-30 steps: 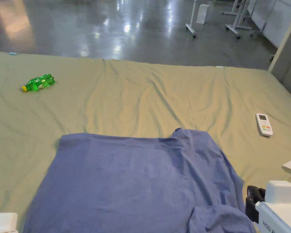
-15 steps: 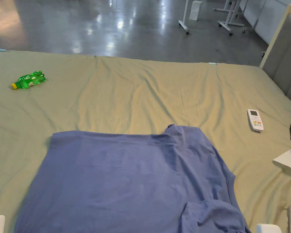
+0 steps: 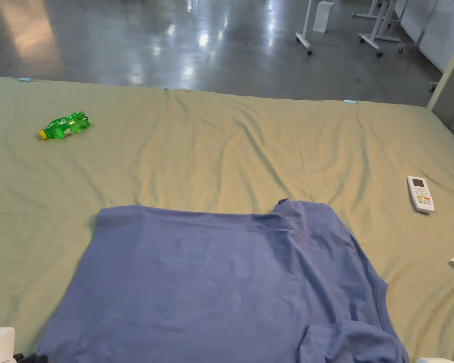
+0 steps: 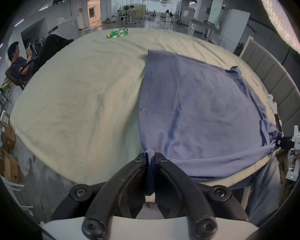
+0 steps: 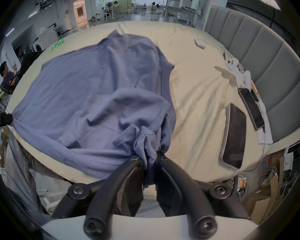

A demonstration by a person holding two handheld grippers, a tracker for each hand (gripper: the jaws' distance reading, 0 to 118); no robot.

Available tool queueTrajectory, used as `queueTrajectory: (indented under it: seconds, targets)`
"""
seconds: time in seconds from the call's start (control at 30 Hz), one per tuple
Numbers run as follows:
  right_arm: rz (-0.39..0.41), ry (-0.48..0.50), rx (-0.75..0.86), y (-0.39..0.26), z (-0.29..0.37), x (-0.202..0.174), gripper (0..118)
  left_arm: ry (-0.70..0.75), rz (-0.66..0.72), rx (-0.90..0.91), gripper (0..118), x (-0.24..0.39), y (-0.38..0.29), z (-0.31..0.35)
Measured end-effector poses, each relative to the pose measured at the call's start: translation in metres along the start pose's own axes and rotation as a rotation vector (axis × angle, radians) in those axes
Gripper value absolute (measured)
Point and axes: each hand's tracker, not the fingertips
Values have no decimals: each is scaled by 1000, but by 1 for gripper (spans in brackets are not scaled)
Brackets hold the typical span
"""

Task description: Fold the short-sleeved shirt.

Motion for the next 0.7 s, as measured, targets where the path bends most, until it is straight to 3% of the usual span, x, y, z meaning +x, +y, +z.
queueTrajectory:
  seconds: [0.33,0.7]
  targets:
    - [-54,9,163,68,14,9,11,-24,29,159,8,15,74,18]
    - [-153,0,192,152,-61,15,11,24,52,165,8,20,151,-61]
